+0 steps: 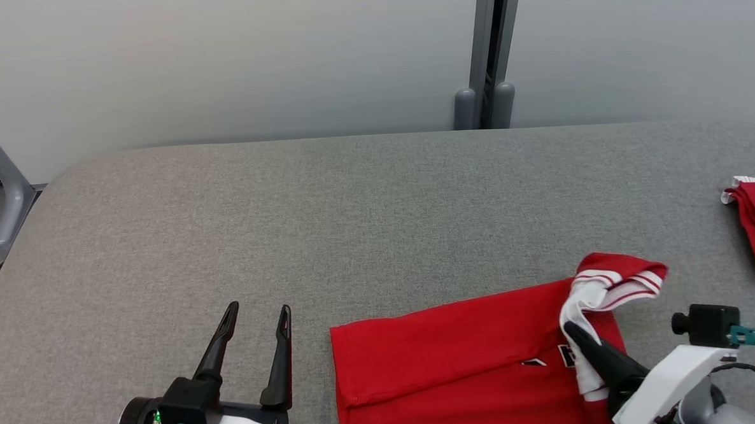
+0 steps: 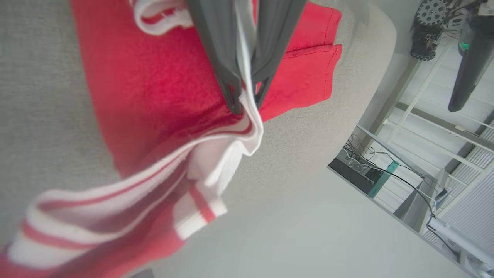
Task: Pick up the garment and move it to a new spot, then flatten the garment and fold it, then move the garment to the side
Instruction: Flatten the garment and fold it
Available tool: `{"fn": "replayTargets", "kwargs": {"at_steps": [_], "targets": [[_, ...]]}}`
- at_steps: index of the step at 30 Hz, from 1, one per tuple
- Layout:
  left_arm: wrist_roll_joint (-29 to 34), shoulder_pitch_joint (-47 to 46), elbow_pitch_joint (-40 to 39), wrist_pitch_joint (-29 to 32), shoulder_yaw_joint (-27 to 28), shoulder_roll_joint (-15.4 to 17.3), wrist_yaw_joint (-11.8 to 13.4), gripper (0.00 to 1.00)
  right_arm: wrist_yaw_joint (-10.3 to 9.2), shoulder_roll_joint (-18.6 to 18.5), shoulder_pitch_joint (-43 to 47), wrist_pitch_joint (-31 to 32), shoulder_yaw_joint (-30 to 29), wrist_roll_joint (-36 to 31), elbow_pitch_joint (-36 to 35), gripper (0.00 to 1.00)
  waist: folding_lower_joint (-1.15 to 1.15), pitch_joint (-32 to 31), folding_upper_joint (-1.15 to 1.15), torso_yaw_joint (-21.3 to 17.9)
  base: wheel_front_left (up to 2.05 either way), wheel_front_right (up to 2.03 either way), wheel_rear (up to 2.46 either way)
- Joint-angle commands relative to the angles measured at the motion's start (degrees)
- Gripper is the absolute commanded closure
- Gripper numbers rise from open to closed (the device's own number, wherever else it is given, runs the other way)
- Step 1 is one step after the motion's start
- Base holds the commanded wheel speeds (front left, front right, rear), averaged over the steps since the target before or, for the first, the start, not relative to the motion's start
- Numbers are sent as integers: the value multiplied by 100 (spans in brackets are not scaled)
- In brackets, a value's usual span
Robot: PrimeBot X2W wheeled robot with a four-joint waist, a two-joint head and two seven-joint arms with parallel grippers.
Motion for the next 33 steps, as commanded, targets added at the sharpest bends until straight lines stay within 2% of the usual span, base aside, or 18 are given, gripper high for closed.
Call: {"fn": "replayTargets", "kwargs": {"at_steps": [1, 10, 21, 25, 33], "targets": [[-18, -5, -1, 1, 11, 22, 33, 0, 0, 22, 14, 31, 8, 64, -68, 100, 0, -2, 0, 12, 0, 0, 0], [-77, -35, 9, 0, -8, 22, 43, 0, 0, 691, -20, 279, 169, 623, -362, 100, 0, -5, 0, 215, 0, 0, 0], [-141, -160, 16, 0, -53, 22, 70, 0, 1, 1495, -453, 219, 410, 628, 375, 100, 0, 239, 0, 644, 0, 0, 0], [-168, -208, 34, 0, -84, 20, 73, 0, 1, 1649, -620, 256, 572, 555, 601, 100, 0, 352, 0, 781, 0, 0, 0], [-193, -268, 78, 0, -140, 21, 109, 0, 1, 1718, -805, 204, 880, 344, 1005, 100, 0, 447, 0, 933, 0, 0, 0]]}}
